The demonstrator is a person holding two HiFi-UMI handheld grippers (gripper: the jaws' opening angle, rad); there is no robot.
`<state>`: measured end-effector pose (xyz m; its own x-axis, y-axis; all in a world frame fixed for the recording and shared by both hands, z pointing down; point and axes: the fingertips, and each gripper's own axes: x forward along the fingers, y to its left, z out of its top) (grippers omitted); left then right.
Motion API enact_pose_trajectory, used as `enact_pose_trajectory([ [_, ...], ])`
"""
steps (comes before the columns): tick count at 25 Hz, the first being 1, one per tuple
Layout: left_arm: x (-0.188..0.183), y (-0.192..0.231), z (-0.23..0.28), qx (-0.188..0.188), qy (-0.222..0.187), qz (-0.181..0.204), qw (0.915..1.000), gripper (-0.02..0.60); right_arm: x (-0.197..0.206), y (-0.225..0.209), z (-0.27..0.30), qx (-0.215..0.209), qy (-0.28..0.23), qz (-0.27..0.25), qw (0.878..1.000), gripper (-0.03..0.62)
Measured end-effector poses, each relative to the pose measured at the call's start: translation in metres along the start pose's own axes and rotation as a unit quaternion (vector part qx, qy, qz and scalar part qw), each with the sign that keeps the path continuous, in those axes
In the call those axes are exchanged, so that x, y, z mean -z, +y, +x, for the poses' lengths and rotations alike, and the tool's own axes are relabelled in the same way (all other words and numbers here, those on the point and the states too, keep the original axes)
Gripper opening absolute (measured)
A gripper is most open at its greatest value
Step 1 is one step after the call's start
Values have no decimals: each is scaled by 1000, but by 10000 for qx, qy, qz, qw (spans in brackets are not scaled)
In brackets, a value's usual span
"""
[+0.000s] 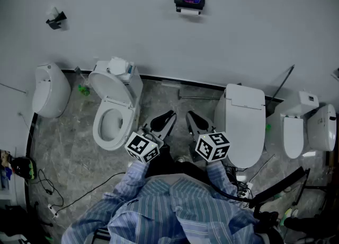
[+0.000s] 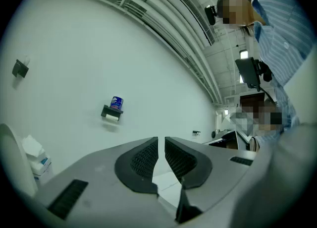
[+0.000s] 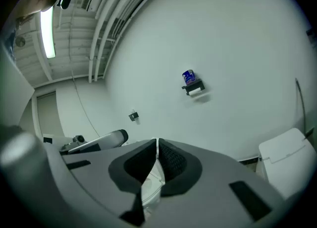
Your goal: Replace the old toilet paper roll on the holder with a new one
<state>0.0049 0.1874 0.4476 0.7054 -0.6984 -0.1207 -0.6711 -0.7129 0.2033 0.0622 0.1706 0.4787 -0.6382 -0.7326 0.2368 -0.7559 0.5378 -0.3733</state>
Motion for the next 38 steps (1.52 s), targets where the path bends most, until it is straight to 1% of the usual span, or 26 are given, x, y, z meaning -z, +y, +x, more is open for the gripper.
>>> enact_pose_trajectory([
  [9, 9, 2, 2, 84, 139, -192, 9997, 43, 4, -1, 4, 76, 115, -11, 9999, 20],
  [17, 15, 23, 13, 96, 225, -350, 9991, 43, -3, -19, 20, 157, 4, 281, 9995, 20],
  [22, 20, 44, 25, 216, 259, -503, 9982, 43, -5, -29, 39, 139, 35, 376, 9992, 20],
  [26, 24, 70, 45, 287, 351, -631, 9970, 43, -12, -45, 63, 236, 111, 369, 9990, 21],
  [30, 23, 108, 73, 392, 425, -752, 9955, 43, -27, -63, 98, 333, 128, 460, 9983, 21],
  [35, 6, 168, 112, 461, 348, -832, 9949, 44, -58, -82, 155, 444, 84, 510, 9977, 21],
  [38, -5, 202, 133, 610, 377, -907, 9933, 44, -80, -91, 192, 520, 15, 569, 9970, 20],
])
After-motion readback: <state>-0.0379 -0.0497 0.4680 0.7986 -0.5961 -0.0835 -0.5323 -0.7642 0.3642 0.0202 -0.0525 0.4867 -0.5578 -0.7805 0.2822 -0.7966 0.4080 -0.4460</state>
